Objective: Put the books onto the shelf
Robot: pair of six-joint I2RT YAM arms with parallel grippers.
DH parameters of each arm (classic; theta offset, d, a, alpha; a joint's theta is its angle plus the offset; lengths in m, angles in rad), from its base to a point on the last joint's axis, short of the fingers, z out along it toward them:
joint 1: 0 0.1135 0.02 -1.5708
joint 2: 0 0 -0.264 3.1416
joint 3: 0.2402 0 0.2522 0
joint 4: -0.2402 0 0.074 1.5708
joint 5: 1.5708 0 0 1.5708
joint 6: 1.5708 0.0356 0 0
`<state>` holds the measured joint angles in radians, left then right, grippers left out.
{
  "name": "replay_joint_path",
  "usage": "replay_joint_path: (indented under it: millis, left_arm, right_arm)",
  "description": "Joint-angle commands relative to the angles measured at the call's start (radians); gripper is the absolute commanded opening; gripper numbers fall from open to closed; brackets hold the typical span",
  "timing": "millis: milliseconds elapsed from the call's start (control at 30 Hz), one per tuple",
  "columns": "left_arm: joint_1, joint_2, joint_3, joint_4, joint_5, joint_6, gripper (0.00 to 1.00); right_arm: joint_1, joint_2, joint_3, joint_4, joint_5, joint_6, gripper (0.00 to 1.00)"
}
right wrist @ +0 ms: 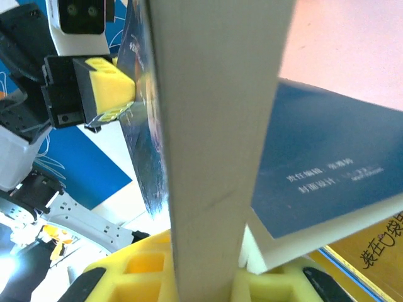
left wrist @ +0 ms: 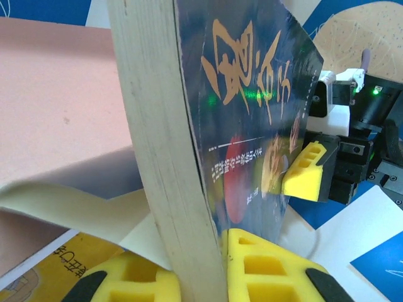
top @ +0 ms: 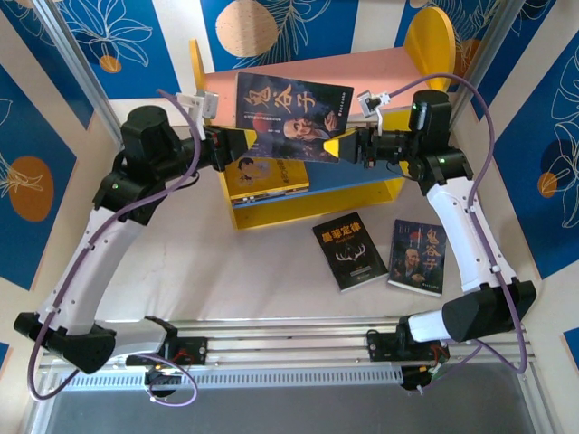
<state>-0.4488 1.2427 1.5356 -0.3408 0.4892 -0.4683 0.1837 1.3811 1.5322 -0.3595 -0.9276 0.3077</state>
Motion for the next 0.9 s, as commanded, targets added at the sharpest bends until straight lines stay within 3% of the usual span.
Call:
replay_joint_path:
  millis: [0,200,467,600,867]
  left_arm:
    - [0.002,-0.013,-0.106,0.202,-0.041,-0.111,0.0]
    - [0.001,-0.044,-0.192,0.369,-0.124,-0.214,0.0]
    - [0.002,-0.036,-0.153,0.432,-0.137,-0.248,0.0]
    - [0.002,-0.031,-0.132,0.445,-0.142,-0.251,0.0]
    - [0.002,-0.011,-0.096,0.464,-0.133,-0.267,0.0]
  right_arm:
    - [0.014,-0.017,-0.01,0.109,0.06,0.11,0.05]
    - [0.013,-0.056,-0.085,0.227,0.166,0.248,0.34]
    - [0.007,-0.092,-0.124,0.269,0.24,0.306,0.68]
    - [-0.005,-0.095,-0.126,0.274,0.249,0.326,0.74]
    - [-0.013,-0.047,-0.062,0.269,0.239,0.343,0.73]
